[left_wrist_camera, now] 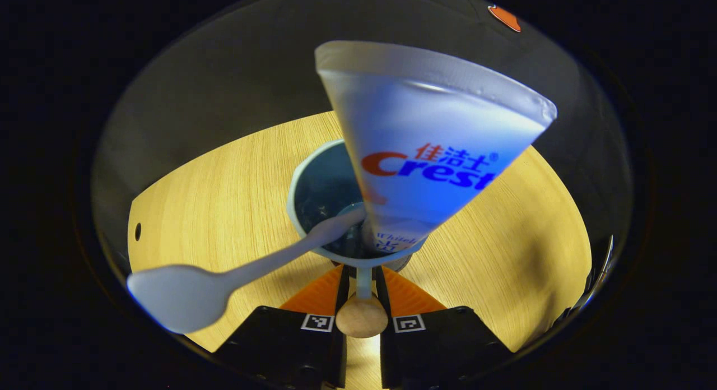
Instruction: Put the toothbrush and toothpaste on the desktop into the cup, then pick up the cup and place it on the coaster on the desktop.
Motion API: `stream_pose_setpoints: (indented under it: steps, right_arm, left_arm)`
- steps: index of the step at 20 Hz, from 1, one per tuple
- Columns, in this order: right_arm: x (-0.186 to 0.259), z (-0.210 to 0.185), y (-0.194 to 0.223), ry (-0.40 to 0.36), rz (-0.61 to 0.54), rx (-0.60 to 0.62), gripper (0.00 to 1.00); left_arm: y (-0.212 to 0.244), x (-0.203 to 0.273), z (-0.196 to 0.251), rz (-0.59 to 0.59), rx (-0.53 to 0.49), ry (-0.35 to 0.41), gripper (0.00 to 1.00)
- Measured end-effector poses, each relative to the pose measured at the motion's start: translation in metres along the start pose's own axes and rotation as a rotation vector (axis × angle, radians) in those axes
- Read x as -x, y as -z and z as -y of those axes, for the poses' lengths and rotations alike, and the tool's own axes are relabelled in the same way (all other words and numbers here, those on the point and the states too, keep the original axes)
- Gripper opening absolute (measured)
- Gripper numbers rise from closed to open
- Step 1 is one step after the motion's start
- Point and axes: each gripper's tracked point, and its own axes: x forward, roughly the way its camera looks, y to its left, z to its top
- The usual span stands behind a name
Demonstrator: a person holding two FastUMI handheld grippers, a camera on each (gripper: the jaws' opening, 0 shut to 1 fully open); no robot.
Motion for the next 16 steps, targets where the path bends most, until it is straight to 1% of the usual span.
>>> stream_pose_setpoints:
  steps: [1, 4, 5, 6, 8, 10, 11, 12, 14, 15, 16]
  right_arm:
    - [0.000, 0.001, 0.001, 0.000, -0.001, -0.004, 0.97]
    - [-0.001, 0.001, 0.004, -0.001, -0.009, -0.013, 0.98]
    - [-0.001, 0.002, 0.004, 0.001, -0.011, -0.009, 0.98]
    - [-0.001, 0.002, 0.004, 0.003, -0.012, -0.006, 0.97]
    - [-0.001, 0.002, 0.003, -0.001, -0.008, -0.007, 0.97]
    - [-0.004, 0.003, 0.001, 0.011, -0.001, -0.024, 0.97]
    - [-0.005, 0.006, 0.001, 0.025, 0.001, -0.031, 0.97]
    - [-0.005, 0.008, 0.001, 0.032, 0.002, -0.034, 0.98]
    - [-0.005, 0.007, 0.000, 0.033, 0.005, -0.033, 0.98]
    - [-0.005, 0.006, -0.001, 0.036, 0.007, -0.030, 0.98]
    - [-0.005, 0.007, -0.003, 0.040, 0.011, -0.026, 0.98]
  left_arm:
    - [-0.013, -0.006, 0.002, -0.002, 0.002, 0.003, 0.24]
    - [-0.030, -0.021, -0.008, -0.019, 0.002, -0.007, 0.24]
    - [-0.030, -0.022, -0.005, -0.023, 0.002, -0.007, 0.24]
    - [-0.030, -0.023, -0.002, -0.017, 0.008, 0.012, 0.25]
    - [-0.042, -0.025, 0.000, 0.001, 0.004, 0.034, 0.33]
    - [-0.058, -0.027, -0.001, 0.032, -0.019, 0.026, 0.77]
    - [-0.070, -0.037, -0.001, 0.050, -0.019, 0.022, 1.00]
    - [-0.075, -0.035, -0.004, 0.067, -0.016, 0.022, 0.97]
    - [-0.097, -0.042, -0.012, 0.111, -0.012, 0.022, 0.98]
    - [-0.094, -0.039, -0.008, 0.139, -0.011, 0.015, 0.98]
    - [-0.109, -0.031, -0.019, 0.164, -0.009, 0.001, 0.98]
